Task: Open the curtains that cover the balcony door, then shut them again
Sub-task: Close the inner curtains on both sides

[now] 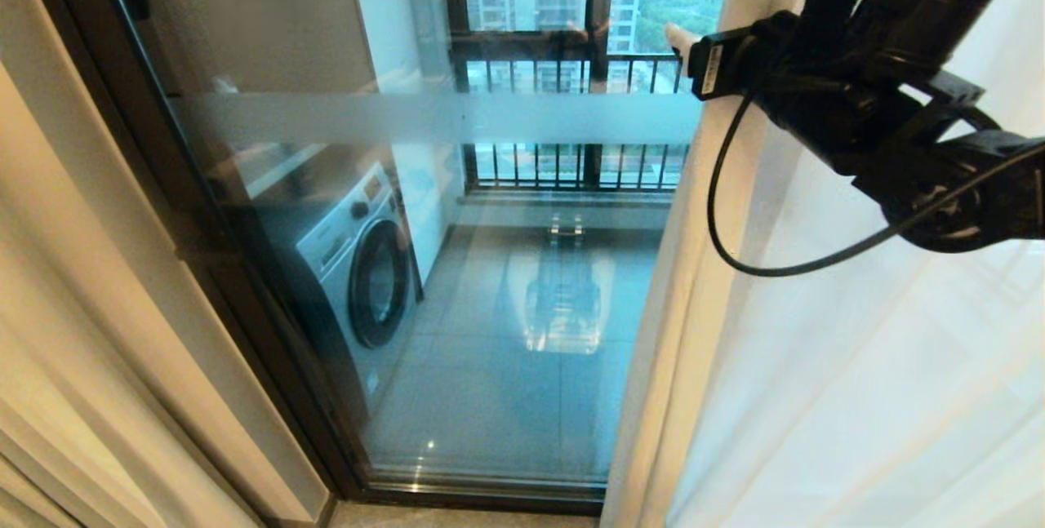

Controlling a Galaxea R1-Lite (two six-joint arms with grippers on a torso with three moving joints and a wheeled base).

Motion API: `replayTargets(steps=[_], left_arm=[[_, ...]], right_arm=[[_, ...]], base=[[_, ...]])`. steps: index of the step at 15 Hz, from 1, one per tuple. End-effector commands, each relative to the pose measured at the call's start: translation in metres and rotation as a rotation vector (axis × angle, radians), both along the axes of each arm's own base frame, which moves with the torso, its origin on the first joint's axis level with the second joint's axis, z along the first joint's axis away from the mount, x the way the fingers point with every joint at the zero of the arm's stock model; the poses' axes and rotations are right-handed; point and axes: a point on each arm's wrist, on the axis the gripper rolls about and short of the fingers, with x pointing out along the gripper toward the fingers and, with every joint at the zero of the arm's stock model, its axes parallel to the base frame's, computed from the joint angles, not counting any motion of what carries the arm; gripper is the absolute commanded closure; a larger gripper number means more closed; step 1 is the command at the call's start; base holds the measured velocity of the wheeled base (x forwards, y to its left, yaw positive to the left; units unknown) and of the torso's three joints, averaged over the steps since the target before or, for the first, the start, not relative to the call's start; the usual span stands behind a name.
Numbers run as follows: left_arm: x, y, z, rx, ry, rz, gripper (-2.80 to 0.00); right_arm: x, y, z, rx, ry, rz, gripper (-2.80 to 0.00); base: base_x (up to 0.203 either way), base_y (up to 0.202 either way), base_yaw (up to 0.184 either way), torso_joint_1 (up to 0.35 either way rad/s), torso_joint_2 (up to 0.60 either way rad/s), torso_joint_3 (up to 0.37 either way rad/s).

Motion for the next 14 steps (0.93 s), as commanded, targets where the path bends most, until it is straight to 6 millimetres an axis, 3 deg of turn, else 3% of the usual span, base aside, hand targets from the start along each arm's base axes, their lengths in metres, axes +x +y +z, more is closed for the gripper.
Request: replayTargets(steps=[1, 6, 14], left_arm=[[0.0, 0.0, 0.0, -0.001, -0.001, 0.0, 0.0], [0.0, 0.0, 0.0, -0.001, -0.001, 0.0, 0.0], [0.0, 0.0, 0.0, -0.001, -0.001, 0.0, 0.0]], right_arm=[[-0.04, -0.021, 0.016, 0.013, -0.028, -0.004, -2.8], [-0.107, -0.055, 0.016, -0.008, 0.017, -0.009, -2.8], [-0.191, -0.099, -0.027, -0.035, 0.089, -0.018, -2.8]], base=[[0.0, 0.0, 0.0, 0.0, 0.0, 0.0], [0.0, 0.0, 0.0, 0.0, 0.0, 0.0], [0.0, 0.0, 0.0, 0.0, 0.0, 0.0]])
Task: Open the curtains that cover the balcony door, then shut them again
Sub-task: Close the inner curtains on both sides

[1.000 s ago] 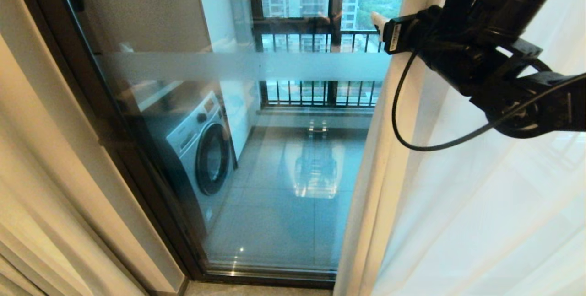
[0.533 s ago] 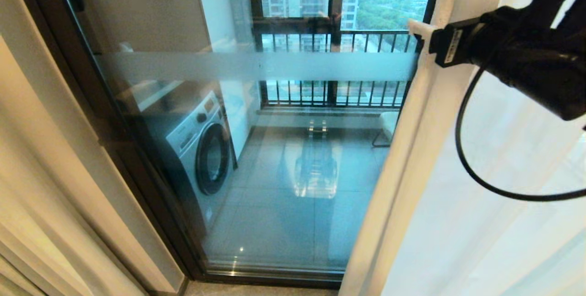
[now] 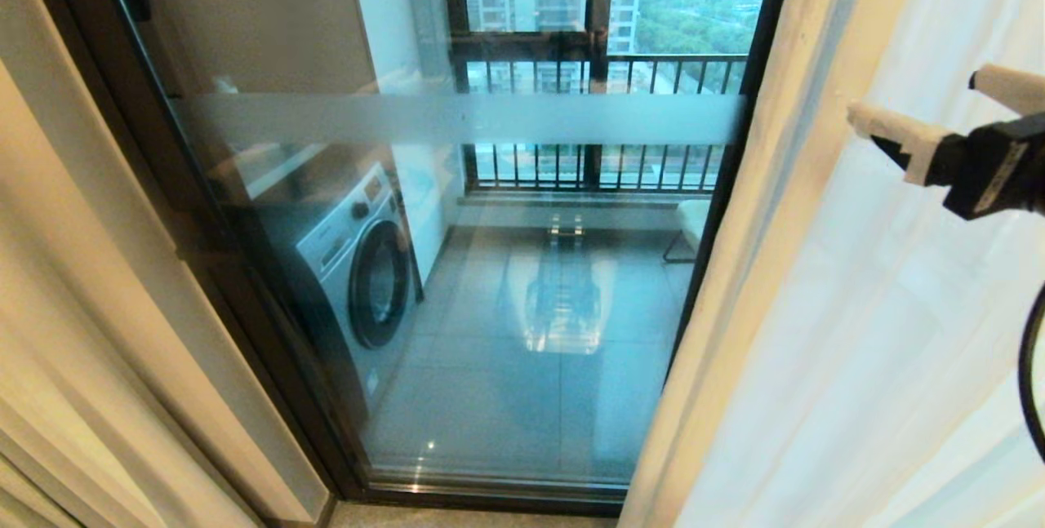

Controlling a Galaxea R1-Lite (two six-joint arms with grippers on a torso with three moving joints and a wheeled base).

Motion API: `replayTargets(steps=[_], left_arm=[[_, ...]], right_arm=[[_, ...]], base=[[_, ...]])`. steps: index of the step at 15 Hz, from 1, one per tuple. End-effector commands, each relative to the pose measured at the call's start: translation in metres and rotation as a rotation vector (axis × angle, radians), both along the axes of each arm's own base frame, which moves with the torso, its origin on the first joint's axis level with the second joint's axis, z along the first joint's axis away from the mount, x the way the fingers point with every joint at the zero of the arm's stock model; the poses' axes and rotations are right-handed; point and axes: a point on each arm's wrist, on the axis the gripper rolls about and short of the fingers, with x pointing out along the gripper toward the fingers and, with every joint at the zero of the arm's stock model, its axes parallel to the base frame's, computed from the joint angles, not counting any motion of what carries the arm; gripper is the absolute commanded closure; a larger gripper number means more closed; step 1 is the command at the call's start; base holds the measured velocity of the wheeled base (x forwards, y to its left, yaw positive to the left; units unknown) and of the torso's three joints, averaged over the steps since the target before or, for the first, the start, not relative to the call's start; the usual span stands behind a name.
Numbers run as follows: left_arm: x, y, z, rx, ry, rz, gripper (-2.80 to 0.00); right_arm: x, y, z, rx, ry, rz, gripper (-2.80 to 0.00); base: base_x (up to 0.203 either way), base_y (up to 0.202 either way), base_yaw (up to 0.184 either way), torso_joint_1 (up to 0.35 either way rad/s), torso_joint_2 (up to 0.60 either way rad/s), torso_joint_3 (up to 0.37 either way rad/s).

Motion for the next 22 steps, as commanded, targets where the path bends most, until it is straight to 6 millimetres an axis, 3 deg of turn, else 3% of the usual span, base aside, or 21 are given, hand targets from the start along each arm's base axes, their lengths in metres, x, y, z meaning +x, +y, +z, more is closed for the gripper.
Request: replayTargets(steps=[1, 4, 5, 12, 18, 22], left_arm=[[0.0, 0.0, 0.0, -0.001, -0.001, 0.0, 0.0], [0.0, 0.0, 0.0, -0.001, -0.001, 0.0, 0.0], [0.0, 0.0, 0.0, 0.001, -0.001, 0.0, 0.0], [0.0, 0.0, 0.0, 0.001, -0.001, 0.0, 0.0], [0.0, 0.0, 0.0, -0.001, -0.001, 0.0, 0.0], [0.0, 0.0, 0.0, -0.001, -0.001, 0.0, 0.0]], right_arm=[[-0.038, -0.017, -0.008, 0.022, -0.039, 0.001, -2.8], [-0.065, -0.03, -0.033, 0.025, -0.006, 0.008, -2.8], [-0.072, -0.033, -0.042, 0.027, 0.008, 0.008, 0.0], [-0.098, -0.056, -0.104, -0.012, 0.101, -0.078, 0.0], [-0.145, -0.068, -0.161, 0.014, 0.117, -0.136, 0.0], [-0.166, -0.07, -0.199, 0.009, 0.227, -0.216, 0.0]], base=[[0.0, 0.0, 0.0, 0.0, 0.0, 0.0], [0.0, 0.0, 0.0, 0.0, 0.0, 0.0], [0.0, 0.0, 0.0, 0.0, 0.0, 0.0], [0.0, 0.0, 0.0, 0.0, 0.0, 0.0], [0.0, 0.0, 0.0, 0.0, 0.0, 0.0], [0.0, 0.0, 0.0, 0.0, 0.0, 0.0]])
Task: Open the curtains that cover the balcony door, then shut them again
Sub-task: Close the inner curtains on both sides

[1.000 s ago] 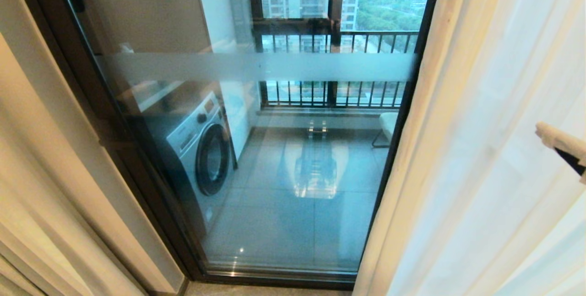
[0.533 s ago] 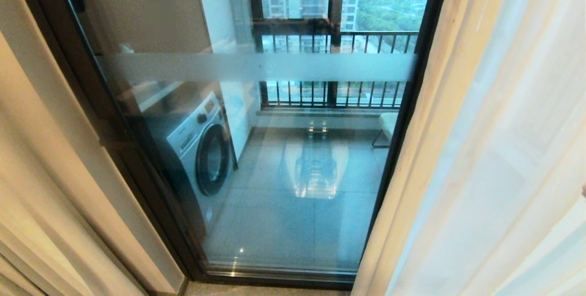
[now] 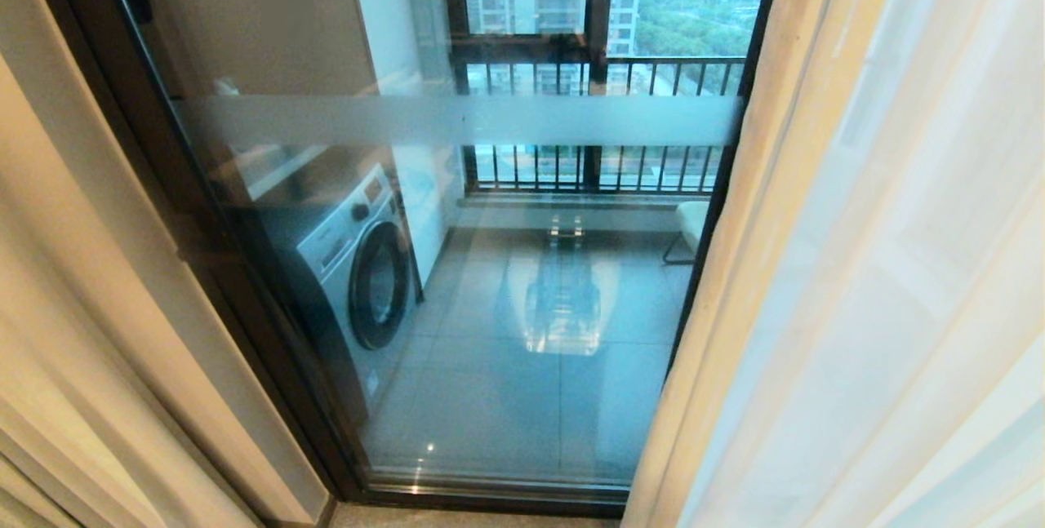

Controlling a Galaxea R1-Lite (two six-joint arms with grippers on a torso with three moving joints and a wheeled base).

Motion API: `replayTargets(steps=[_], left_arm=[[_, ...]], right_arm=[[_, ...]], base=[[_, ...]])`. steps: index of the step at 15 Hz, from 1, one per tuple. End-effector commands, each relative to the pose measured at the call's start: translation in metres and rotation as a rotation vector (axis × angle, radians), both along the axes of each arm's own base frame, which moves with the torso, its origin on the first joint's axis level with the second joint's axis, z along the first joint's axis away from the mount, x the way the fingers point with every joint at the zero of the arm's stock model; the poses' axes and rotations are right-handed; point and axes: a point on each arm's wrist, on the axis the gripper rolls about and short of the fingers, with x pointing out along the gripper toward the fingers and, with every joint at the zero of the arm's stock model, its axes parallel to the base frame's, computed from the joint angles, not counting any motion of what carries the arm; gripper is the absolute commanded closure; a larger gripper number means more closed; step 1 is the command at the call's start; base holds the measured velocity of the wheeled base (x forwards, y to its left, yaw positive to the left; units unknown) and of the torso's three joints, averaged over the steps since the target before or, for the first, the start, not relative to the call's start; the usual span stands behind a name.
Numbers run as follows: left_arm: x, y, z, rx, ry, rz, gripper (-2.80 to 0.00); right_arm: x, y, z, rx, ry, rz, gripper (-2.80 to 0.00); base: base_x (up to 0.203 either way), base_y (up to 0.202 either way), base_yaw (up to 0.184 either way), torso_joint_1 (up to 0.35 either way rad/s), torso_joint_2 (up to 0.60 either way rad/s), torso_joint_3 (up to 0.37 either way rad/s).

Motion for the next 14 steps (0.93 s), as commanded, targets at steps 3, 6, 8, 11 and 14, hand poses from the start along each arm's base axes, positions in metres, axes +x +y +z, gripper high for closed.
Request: replayTargets(steps=[3, 6, 8, 11, 14], left_arm=[[0.0, 0.0, 0.0, 0.0, -0.001, 0.0, 0.0], [0.0, 0.0, 0.0, 0.0, -0.001, 0.0, 0.0], [0.0, 0.0, 0.0, 0.0, -0.001, 0.0, 0.0], [0.0, 0.0, 0.0, 0.0, -0.001, 0.0, 0.0], [0.0, 0.0, 0.0, 0.0, -0.001, 0.0, 0.0]], right_arm=[[-0.024, 0.001, -0.028, 0.034, 0.004, -0.003, 0.0], [-0.033, 0.001, -0.036, 0.042, -0.043, 0.04, 0.0], [-0.033, 0.001, -0.037, 0.041, -0.043, 0.046, 0.0], [-0.033, 0.001, -0.037, 0.041, -0.041, 0.046, 0.0], [-0.033, 0.001, -0.037, 0.041, -0.041, 0.046, 0.0]], base=[[0.0, 0.0, 0.0, 0.0, 0.0, 0.0], [0.0, 0.0, 0.0, 0.0, 0.0, 0.0], [0.0, 0.0, 0.0, 0.0, 0.0, 0.0], [0.0, 0.0, 0.0, 0.0, 0.0, 0.0], [0.0, 0.0, 0.0, 0.0, 0.0, 0.0]])
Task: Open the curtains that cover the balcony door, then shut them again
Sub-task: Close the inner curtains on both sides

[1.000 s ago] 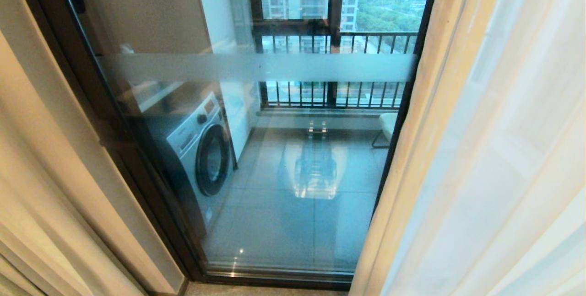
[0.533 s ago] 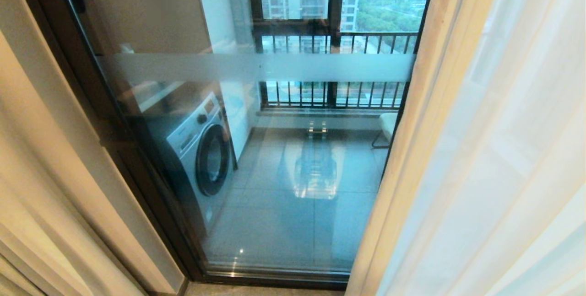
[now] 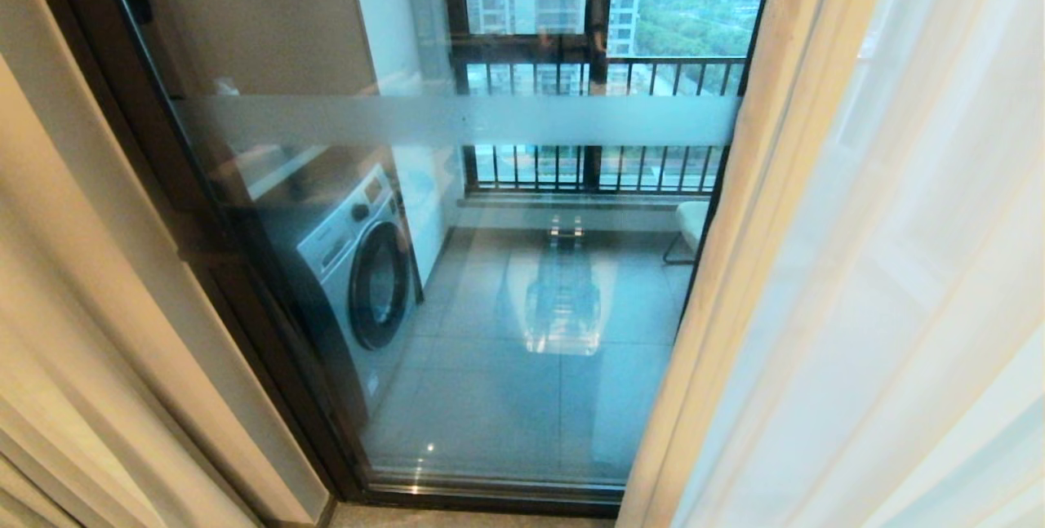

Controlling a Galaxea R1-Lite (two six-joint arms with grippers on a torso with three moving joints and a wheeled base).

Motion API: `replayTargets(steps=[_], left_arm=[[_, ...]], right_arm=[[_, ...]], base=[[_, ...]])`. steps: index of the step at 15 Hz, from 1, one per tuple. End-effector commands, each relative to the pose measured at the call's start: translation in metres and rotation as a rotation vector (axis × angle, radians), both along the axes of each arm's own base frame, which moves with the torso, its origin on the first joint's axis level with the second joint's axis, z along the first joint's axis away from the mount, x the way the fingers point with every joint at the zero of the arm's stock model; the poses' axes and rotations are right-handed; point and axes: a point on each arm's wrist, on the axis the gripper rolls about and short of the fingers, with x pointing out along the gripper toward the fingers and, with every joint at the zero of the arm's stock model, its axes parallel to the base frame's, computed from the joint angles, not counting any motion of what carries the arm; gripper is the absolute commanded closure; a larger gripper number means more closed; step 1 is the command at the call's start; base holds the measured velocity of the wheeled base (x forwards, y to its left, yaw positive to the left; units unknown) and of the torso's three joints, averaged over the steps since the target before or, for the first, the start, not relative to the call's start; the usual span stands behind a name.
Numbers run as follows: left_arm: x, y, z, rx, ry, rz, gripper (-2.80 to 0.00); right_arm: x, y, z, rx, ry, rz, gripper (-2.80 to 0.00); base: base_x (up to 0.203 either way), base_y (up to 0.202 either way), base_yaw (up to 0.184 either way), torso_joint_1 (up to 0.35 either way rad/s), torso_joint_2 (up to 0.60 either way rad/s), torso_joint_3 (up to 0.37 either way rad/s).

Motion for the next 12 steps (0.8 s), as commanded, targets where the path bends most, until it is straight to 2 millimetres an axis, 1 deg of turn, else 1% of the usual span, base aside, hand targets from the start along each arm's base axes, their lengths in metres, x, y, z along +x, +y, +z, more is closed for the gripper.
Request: replayTargets(steps=[1, 12], left_arm=[[0.0, 0.0, 0.0, 0.0, -0.001, 0.0, 0.0], [0.0, 0.0, 0.0, -0.002, -0.001, 0.001, 0.0]], right_arm=[[-0.0001, 0.0, 0.0, -0.001, -0.001, 0.0, 0.0], [-0.0001, 0.0, -0.0001, -0.001, 0.0, 0.0, 0.0]], base=[[0.0, 0.0, 0.0, 0.0, 0.0, 0.0], [0.0, 0.0, 0.0, 0.0, 0.0, 0.0]])
